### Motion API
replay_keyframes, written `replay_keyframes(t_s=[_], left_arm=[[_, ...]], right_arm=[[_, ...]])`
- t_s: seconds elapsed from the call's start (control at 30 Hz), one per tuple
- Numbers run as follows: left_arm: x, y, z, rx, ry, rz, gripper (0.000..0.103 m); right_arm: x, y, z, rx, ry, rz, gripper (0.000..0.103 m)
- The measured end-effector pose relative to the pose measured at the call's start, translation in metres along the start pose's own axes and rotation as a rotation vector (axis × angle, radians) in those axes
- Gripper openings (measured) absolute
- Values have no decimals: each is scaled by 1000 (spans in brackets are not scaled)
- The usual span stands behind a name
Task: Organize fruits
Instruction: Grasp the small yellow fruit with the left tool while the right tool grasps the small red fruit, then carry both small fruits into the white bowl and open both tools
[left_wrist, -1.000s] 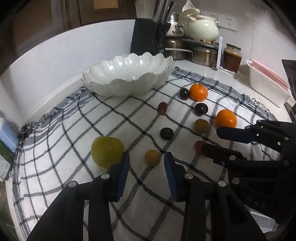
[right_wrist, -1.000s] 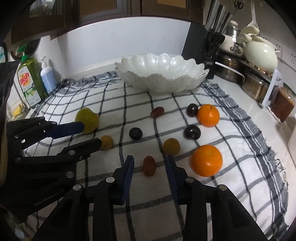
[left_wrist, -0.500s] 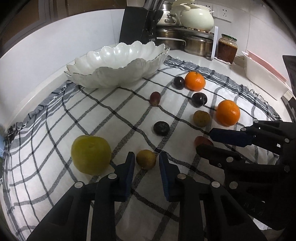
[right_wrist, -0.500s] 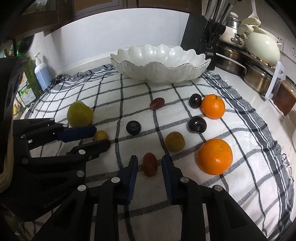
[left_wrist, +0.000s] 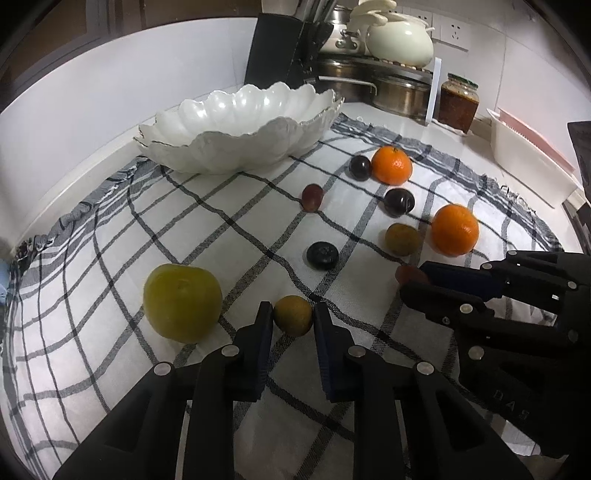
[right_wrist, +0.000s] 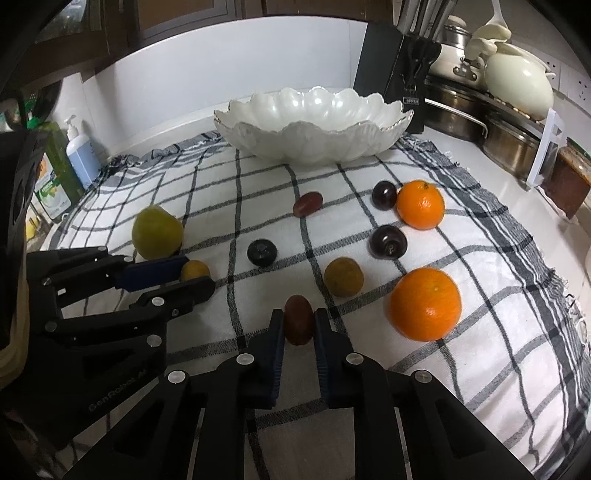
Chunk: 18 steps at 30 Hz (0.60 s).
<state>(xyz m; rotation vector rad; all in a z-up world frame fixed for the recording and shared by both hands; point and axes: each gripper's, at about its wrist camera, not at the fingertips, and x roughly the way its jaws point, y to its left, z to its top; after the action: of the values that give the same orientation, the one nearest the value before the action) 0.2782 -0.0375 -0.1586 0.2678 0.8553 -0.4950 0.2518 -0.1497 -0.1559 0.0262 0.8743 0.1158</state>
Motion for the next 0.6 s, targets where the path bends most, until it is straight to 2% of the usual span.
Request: replay_keyframes(t_s=[0.3,0.6], left_arm=[[-23,-3,11,-74,-48,54,23],[-54,-5,36,-150,-141,99,23]], right_arm=[[-19,-5,19,-31,-55,49,17],[-47,-20,48,-42,-143,95,17]])
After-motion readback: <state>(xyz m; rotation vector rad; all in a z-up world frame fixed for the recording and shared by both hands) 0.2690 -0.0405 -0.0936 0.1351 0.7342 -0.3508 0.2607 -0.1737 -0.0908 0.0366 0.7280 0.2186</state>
